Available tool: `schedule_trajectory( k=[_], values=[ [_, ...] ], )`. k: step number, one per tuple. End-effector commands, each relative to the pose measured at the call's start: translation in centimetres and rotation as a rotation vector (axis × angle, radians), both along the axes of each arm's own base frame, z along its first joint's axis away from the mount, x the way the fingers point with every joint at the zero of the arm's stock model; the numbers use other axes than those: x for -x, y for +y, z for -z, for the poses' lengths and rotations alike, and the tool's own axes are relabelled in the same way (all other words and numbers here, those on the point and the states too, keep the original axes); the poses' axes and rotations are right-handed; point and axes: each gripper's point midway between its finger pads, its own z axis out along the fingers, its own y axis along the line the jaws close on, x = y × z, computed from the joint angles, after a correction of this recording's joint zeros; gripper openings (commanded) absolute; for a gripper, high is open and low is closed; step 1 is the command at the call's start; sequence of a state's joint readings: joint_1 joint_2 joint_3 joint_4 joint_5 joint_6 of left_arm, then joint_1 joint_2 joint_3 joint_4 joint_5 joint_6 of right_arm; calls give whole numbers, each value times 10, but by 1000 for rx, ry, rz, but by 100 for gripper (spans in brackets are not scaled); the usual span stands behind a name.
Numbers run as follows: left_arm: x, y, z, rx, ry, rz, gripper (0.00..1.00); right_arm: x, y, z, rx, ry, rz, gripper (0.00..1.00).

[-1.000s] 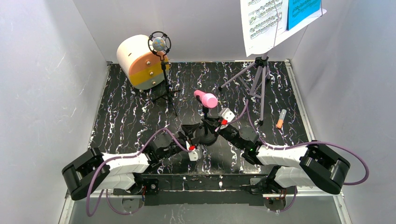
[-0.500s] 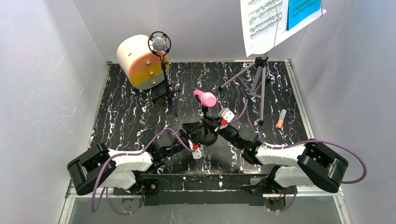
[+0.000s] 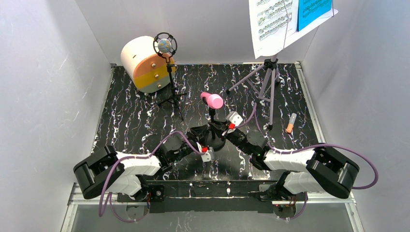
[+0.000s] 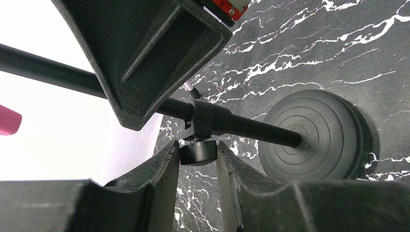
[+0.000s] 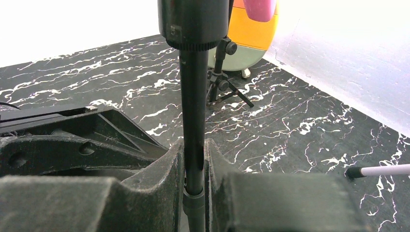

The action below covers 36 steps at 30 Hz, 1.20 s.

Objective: Pack up the instrument practice props
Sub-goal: Unscrew the knob on the microphone stand.

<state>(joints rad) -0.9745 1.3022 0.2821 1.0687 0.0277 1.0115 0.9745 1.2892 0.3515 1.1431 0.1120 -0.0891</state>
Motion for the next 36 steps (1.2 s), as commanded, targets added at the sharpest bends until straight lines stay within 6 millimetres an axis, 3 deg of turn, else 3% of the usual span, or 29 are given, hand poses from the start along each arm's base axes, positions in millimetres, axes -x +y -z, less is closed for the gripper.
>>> schedule_trajectory(
  k=[1,7,13,20,24,36],
  values=[
    [0,-7,-4,15,10,13,27,14,2,63,180,122,-55,1],
    [1,-5,-2,44,55,3,9,14,1,63,183,119,-53,1],
    [3,-5,-3,137,169,-18,1,14,1,64,188,119,-53,1],
    [3,-5,-11,357,421,-98,0,14,1,65,198,112,-53,1],
    [2,-5,-5,401,556,-149,0,13,1,66,204,113,-53,1],
    [11,-27,-9,672,1095,-122,0,13,4,69,217,117,-63,1]
  ],
)
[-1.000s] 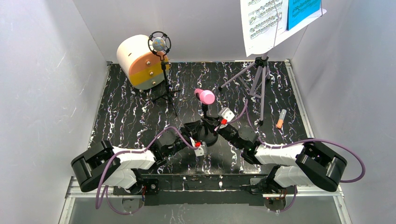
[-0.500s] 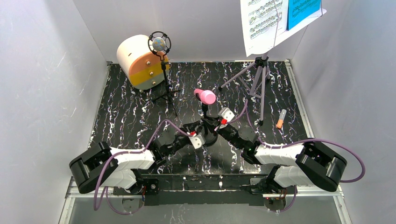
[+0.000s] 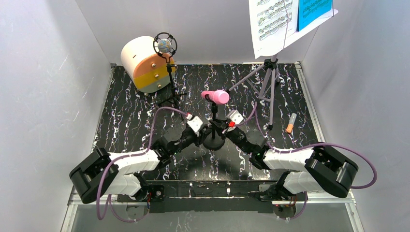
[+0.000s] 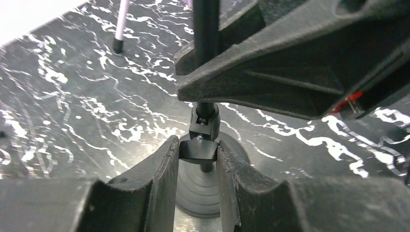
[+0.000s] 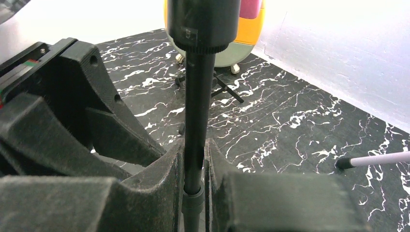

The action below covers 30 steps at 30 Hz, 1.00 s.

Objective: Pack up the instrument practice props
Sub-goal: Unscrew the knob on the microphone stand.

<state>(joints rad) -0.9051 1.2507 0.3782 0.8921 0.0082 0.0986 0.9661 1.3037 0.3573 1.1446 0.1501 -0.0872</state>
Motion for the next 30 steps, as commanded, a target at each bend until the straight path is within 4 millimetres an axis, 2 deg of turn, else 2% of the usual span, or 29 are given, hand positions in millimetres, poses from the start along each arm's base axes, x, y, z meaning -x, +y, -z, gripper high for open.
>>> schedule_trajectory(
  k=[1,5,11,17,22,26,30],
  values=[
    [14,-24,-12,252,352,57,0,22,9,67,214,113,-111,1],
    [8,-23,-17,394,544,17,0,23,10,68,219,114,-118,1],
    [-7,-10,-8,633,887,-113,0,24,10,69,225,112,-122,1],
    [-8,-7,0,789,1092,-202,0,23,11,69,230,114,-123,1],
    [-9,-5,1,874,1160,-219,0,23,10,70,238,113,-123,1],
    [-10,-3,2,836,1096,-213,23,23,10,69,241,109,-122,1],
    [-11,-1,-2,746,952,-166,46,23,9,69,245,106,-122,1]
  ],
)
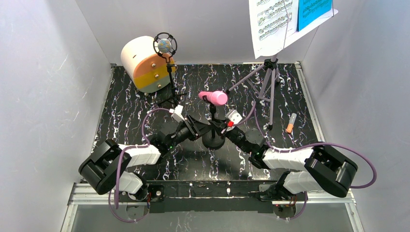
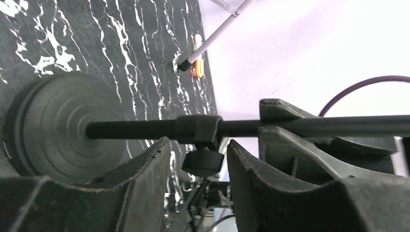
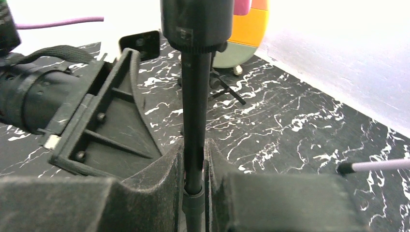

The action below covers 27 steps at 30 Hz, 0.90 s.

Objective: Pack up the instrument practice props
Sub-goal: Unscrew the knob on the microphone stand.

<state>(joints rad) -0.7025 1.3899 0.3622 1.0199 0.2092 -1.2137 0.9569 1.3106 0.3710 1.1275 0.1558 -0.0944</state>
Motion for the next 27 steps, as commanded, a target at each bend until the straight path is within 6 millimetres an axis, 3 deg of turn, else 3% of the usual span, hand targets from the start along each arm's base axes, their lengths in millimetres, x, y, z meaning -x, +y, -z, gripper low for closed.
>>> schedule_trajectory(
  k=[1,5,7,18,27],
  values=[
    [-5,4,-5,-83,-154,-1,50,28,10,68,231,107,-136,1],
    [-5,7,-12,-165,-304,24,79,29,12,69,233,110,-145,1],
    [-6,9,-14,-199,-351,27,84,29,13,70,234,110,-149,1],
    [-1,20,-22,-364,-638,78,73,29,13,71,236,113,-149,1],
    [7,12,-16,-440,-802,203,48,29,14,72,239,116,-150,1]
  ],
)
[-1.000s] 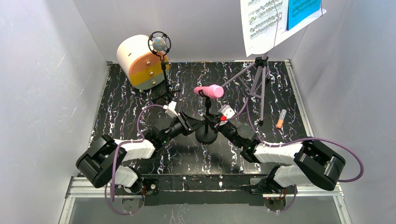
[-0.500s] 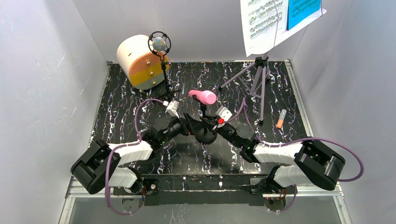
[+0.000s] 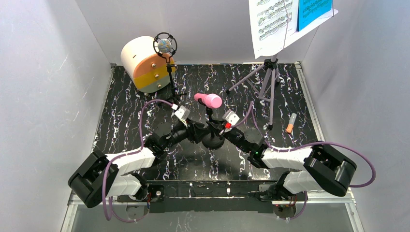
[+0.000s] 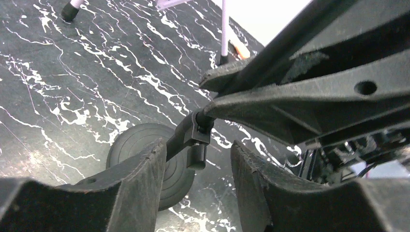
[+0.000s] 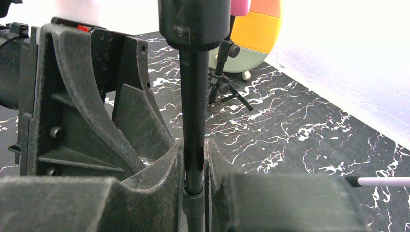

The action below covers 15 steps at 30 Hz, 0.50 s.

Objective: Pack up the instrument practice props
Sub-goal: Unscrew the knob on the microphone stand.

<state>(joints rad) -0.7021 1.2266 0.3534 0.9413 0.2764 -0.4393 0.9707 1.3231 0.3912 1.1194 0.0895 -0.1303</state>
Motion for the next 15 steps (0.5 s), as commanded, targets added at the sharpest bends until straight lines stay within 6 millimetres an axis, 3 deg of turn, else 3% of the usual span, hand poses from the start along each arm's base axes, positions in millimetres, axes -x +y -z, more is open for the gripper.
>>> schedule_trajectory(
  k=[1,8,15],
  values=[
    [3,-5,-2,-65,-124,76,42,19,0,75,220,143,-67,1],
    [3,-6,-4,-69,-141,86,20,19,0,75,220,143,-67,1],
    [-8,-4,-1,52,85,-41,0,18,-1,76,225,143,-63,1]
  ],
)
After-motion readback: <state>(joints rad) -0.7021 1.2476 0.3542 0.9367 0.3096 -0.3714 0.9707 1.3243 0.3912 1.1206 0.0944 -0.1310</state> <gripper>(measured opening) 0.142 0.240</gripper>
